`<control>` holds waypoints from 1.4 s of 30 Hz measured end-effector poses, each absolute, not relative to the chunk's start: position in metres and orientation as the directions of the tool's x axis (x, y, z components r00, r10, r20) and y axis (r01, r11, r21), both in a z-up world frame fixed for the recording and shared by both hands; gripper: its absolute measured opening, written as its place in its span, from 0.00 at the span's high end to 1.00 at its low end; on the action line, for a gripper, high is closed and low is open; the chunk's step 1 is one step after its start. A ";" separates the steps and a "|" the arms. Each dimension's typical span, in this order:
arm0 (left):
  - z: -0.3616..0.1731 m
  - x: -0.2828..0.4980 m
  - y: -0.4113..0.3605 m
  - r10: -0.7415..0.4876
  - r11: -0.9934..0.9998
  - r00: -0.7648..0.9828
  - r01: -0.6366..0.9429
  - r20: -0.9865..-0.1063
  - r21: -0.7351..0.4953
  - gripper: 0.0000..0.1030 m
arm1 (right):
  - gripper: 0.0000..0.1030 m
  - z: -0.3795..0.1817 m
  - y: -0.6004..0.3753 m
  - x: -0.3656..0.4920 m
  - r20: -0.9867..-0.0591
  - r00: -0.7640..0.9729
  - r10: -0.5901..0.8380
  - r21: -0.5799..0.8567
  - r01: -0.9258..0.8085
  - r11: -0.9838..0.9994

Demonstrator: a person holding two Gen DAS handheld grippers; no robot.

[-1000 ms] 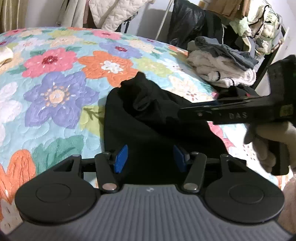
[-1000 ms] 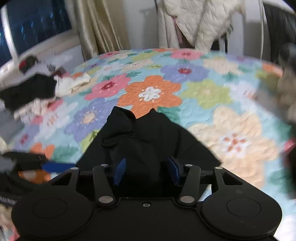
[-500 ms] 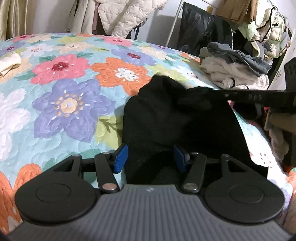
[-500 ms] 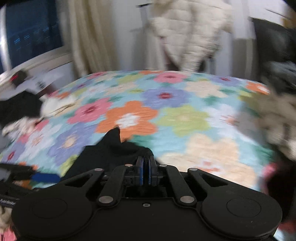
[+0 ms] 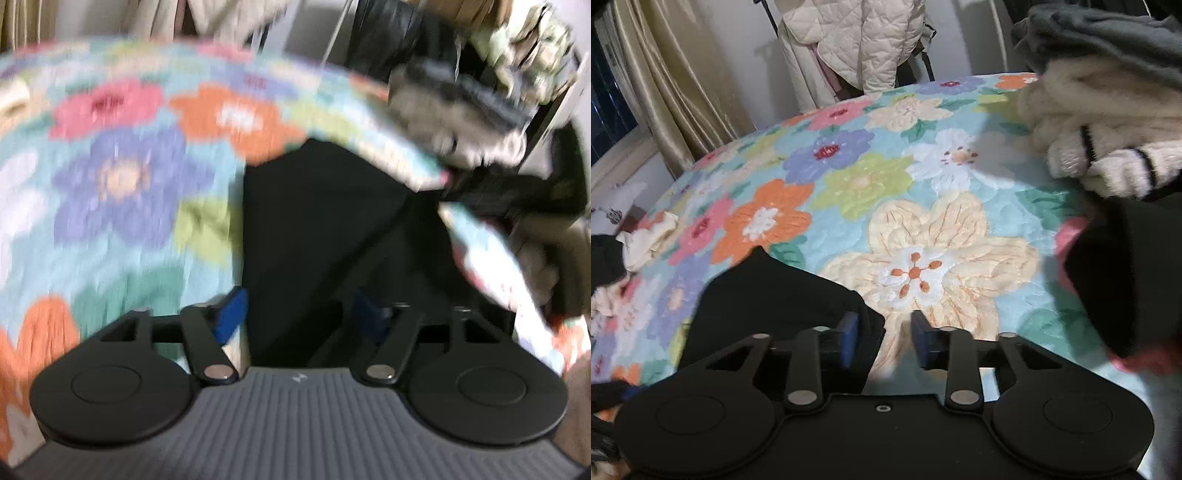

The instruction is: Fold clothes

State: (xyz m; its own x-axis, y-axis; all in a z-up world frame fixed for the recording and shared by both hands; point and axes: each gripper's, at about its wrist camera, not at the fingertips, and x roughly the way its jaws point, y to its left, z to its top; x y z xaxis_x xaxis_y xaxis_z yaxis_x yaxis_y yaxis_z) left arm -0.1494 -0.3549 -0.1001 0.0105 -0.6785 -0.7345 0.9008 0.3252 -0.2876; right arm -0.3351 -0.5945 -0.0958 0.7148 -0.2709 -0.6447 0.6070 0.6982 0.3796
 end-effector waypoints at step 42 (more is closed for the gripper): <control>-0.111 -0.155 -0.279 -0.700 0.449 -0.261 0.562 -0.664 -0.694 0.13 | 0.39 -0.121 -0.450 -0.379 -0.784 0.620 -0.035 0.473 0.633 0.613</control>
